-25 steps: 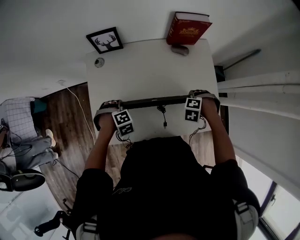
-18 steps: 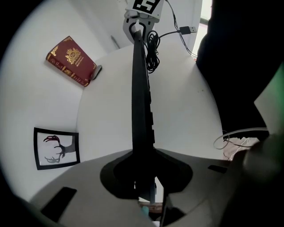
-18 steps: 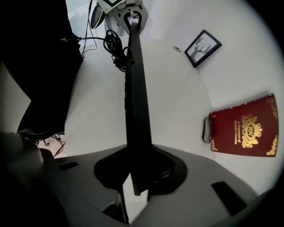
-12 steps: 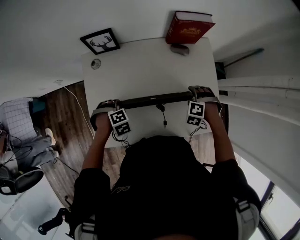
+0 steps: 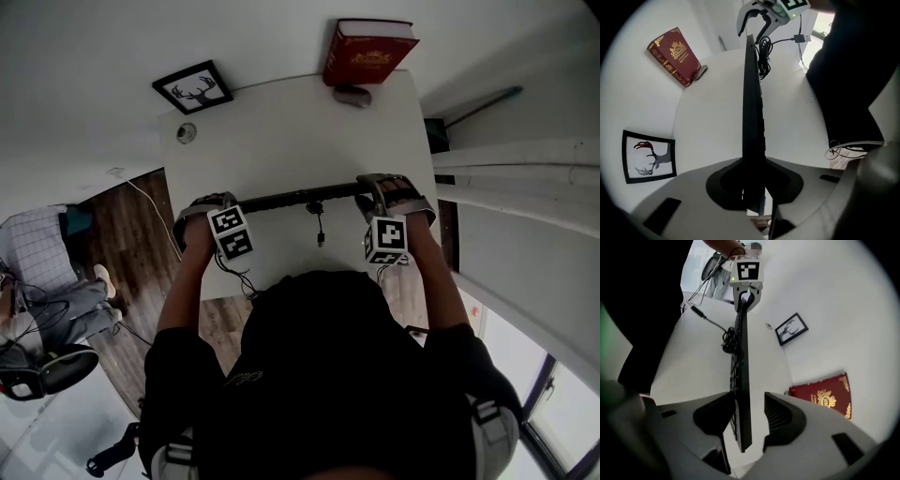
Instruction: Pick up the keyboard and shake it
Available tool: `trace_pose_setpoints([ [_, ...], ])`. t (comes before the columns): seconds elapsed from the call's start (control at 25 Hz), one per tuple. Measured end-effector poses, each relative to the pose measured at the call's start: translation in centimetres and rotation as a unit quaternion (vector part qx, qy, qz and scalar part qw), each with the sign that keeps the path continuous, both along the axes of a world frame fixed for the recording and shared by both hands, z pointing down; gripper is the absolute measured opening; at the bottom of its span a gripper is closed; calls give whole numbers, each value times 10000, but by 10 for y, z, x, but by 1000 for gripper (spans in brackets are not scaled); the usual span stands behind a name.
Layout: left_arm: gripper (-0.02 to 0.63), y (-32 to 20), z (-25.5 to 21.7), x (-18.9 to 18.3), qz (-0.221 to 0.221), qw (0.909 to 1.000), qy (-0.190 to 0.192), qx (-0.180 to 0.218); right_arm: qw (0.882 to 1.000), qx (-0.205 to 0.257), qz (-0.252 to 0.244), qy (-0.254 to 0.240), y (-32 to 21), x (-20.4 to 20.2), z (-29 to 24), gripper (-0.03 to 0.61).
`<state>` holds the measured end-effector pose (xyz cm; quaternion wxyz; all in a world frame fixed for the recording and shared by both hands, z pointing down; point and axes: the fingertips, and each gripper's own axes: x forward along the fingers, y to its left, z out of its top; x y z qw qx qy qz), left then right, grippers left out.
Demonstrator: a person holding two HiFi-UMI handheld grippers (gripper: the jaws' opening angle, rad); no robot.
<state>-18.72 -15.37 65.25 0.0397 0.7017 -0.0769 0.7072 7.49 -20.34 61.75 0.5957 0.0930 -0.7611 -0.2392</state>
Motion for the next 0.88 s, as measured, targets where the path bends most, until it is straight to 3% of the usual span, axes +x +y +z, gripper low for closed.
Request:
trace_pose_setpoints([
  [0.2,81,-3,1,2,-37,9999,13,-122,9989,276,-355,137,8,-20,4,111],
  [0.4,83,-6,1,0,-88,9997,66,-220,9987,269,-383,178,3,-23,11,104],
  [0.52,117,-18,-3,1,-209,9993,164,268,9972,361,-511,417,-3,-21,13,98],
  [0.6,205,-28,-12,5,-382,9960,426,692,9966,389,-550,476,-7,-20,14,98],
  [0.68,221,-35,-23,7,-394,9922,447,1090,9962,419,-592,492,-9,-21,13,97],
  [0.8,239,-33,-39,15,131,9868,-51,1616,9958,466,-607,503,-10,-21,13,92],
  [0.88,253,-28,-48,36,427,9824,-23,1816,9957,493,-595,505,-12,-22,14,92],
])
